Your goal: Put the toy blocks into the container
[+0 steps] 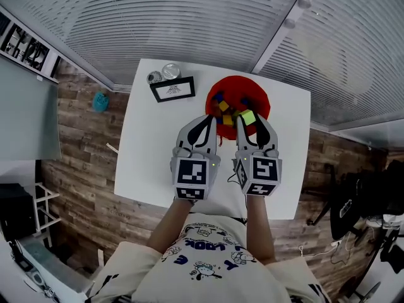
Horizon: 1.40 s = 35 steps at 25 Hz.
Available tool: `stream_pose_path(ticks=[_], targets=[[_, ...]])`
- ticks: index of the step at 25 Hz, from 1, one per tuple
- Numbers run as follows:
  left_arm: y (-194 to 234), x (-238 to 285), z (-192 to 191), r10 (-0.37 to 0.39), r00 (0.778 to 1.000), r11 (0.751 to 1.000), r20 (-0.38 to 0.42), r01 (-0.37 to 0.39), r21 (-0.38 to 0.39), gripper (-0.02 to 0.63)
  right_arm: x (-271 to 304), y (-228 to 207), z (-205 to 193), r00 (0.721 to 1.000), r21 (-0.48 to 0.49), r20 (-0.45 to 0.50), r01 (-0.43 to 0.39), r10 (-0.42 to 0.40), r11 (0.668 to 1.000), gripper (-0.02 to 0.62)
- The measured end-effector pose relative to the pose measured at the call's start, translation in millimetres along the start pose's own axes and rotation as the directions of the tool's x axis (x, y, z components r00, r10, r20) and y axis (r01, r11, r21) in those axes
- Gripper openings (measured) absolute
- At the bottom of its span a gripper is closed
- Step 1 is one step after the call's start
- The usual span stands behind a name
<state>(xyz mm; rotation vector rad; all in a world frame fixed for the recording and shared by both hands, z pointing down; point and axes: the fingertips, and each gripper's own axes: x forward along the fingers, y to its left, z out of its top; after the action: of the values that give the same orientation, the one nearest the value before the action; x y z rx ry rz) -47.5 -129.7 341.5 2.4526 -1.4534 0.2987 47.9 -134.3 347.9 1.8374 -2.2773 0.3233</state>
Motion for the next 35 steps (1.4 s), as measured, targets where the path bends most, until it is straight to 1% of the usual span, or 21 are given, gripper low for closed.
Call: stream_pose_path(ticks=[8,14,17,20,25,29,35], targets=[[1.3,4.4,-5.4,0.002,1.000,1.000,-0.013,-0.002,-0.008,0.032,5.5,2.7,-6.6,0.999,-0.029,-0.035,-0.005,0.004,1.000,0.163],[0.1,6.5,-10.6,0.000,1.000,1.000,-0.025,0.000,-0.009,0.032,6.1,4.5,-6.7,0.999,-0.036,-0.035,-0.001,0.000,0.999,0.164],[-0.4,5.5,-12.4,0.000,1.000,1.000,-0.029,0.000,-0.011,0.032,5.7,4.9,-6.5,1.000,-0.029,-0.029,0.001,-0.002,1.000,0.164],[-0.6,5.0,-13.3,0.004,1.000,1.000,-0.030,-0.004,-0.016,0.032,5.2,3.6,-7.3,1.000,-0.023,-0.022,-0.002,0.001,1.000,0.176],[2.1,2.0,-10.9,0.012,1.000,1.000,-0.015,-0.013,-0.027,0.032,-0.8,1.0,-0.7,1.000,-0.016,0.017,0.015,-0.015,1.000,0.178],[1.7,-1.8,-9.4,0.004,1.000,0.999,0.000,-0.004,-0.053,0.032,-6.7,-0.8,-0.1,1.000,0.005,0.022,0.023,-0.023,1.000,0.177],[-4.5,-8.3,-8.7,-0.015,1.000,0.999,0.003,0.015,-0.050,0.031,-18.5,-0.9,0.7,0.999,0.015,0.031,0.044,-0.044,0.999,0.177]])
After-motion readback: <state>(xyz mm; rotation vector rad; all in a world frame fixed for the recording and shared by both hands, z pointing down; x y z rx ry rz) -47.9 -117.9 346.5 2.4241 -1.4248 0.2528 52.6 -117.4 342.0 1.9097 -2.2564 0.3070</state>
